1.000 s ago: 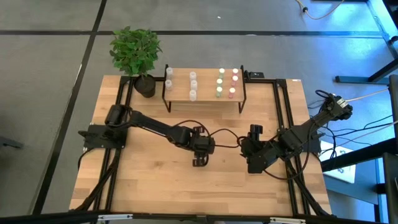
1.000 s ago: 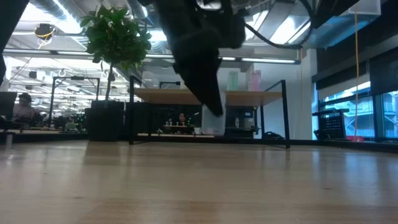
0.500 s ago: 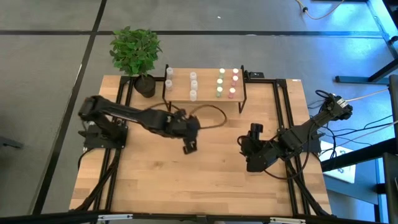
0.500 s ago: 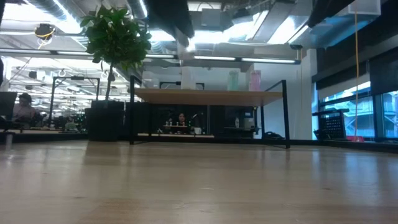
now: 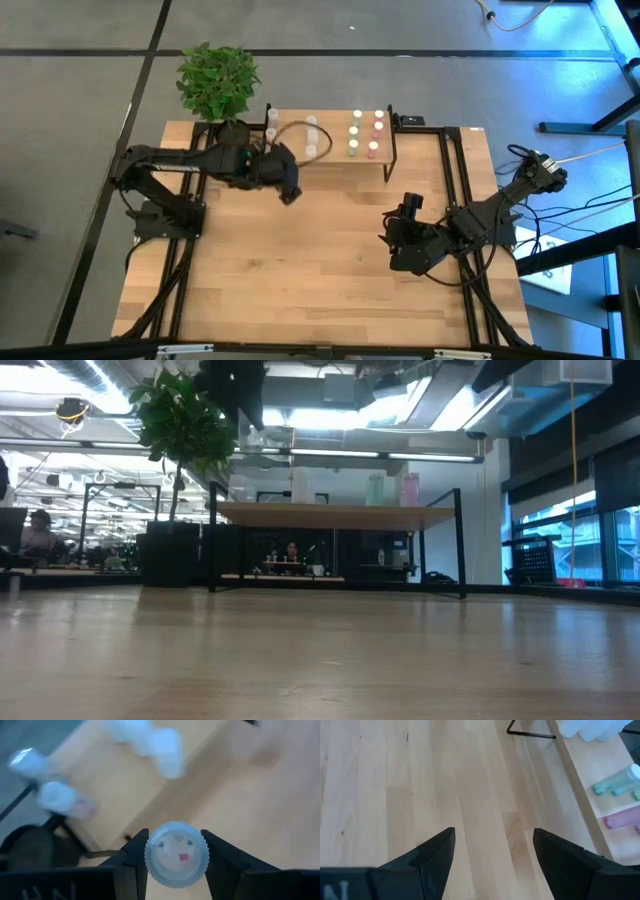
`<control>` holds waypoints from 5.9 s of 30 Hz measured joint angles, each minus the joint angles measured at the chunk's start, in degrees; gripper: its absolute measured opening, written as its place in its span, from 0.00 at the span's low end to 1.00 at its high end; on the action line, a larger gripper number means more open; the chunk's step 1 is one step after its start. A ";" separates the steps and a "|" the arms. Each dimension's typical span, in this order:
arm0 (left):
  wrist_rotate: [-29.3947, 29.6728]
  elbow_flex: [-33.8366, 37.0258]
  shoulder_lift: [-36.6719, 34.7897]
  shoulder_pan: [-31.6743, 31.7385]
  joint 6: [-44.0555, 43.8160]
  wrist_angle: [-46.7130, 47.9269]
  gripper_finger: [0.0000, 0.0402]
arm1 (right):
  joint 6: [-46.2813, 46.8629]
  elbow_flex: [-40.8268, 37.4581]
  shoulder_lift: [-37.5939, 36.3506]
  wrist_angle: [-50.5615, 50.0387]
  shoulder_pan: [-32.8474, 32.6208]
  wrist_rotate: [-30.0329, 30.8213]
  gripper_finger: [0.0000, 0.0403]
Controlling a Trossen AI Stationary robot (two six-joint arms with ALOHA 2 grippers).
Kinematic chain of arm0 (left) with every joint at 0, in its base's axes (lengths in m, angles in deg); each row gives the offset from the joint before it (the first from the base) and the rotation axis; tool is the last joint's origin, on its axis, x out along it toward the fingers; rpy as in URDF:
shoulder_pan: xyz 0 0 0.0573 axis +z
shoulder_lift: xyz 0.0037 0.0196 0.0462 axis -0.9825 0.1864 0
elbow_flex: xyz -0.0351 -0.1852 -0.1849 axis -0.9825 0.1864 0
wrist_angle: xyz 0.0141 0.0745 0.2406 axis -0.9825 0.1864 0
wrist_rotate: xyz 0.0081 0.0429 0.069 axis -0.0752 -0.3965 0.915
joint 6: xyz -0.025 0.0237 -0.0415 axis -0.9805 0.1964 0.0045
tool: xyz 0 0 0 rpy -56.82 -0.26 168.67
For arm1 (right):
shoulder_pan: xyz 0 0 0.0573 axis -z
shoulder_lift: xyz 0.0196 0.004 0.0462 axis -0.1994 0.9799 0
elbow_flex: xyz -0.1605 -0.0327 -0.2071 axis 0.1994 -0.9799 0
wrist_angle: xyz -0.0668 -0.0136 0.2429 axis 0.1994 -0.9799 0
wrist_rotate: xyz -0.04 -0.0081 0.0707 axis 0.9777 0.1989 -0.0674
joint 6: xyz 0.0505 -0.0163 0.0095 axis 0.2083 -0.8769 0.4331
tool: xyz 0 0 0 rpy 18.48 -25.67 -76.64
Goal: Pick and place medicine bottles onto shelf by color
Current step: Put the transparent pill bottle on the shelf aligned with the other transparent pill bottles, then return to Home Position
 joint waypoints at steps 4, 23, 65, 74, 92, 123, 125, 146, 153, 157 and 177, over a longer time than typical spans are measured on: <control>1.02 0.00 0.04 4.95 -3.97 3.46 0.33 | 1.65 0.00 0.01 1.25 0.00 2.14 0.67; -3.76 0.00 0.07 11.07 -3.13 3.83 0.33 | 8.89 0.00 0.01 0.79 0.31 15.03 0.67; -3.88 2.64 2.66 15.83 -1.89 2.27 0.33 | 8.73 -0.02 -0.01 3.32 0.31 -14.33 0.67; -4.44 5.39 2.75 17.29 -1.93 -1.21 0.33 | 8.73 -0.02 -0.01 3.87 0.31 -14.33 0.67; -5.82 5.61 2.75 19.10 -1.62 -2.42 0.33 | 8.73 -0.02 -0.01 3.85 0.31 -14.33 0.67; -5.68 5.66 4.00 20.19 -3.32 -4.00 0.47 | 8.73 -0.02 0.01 4.35 0.31 -14.33 0.67; -5.25 5.66 4.00 20.19 -3.36 -3.97 0.50 | 8.73 -0.02 0.00 4.35 0.31 -14.33 0.67; -4.08 5.62 3.68 19.16 -5.05 -1.49 0.80 | 8.73 -0.02 0.01 4.41 0.31 -14.33 0.67; -4.23 5.60 0.45 16.45 -6.60 -0.04 0.79 | 8.74 -0.02 -0.01 4.70 0.31 -14.33 0.67; -4.17 5.55 -1.96 14.46 -6.60 -0.22 0.79 | 8.73 -0.02 -0.01 4.92 0.31 -14.33 0.67; 4.11 5.55 -16.95 -13.47 2.77 -7.52 0.60 | 8.74 -0.02 0.00 5.32 0.31 -14.33 0.67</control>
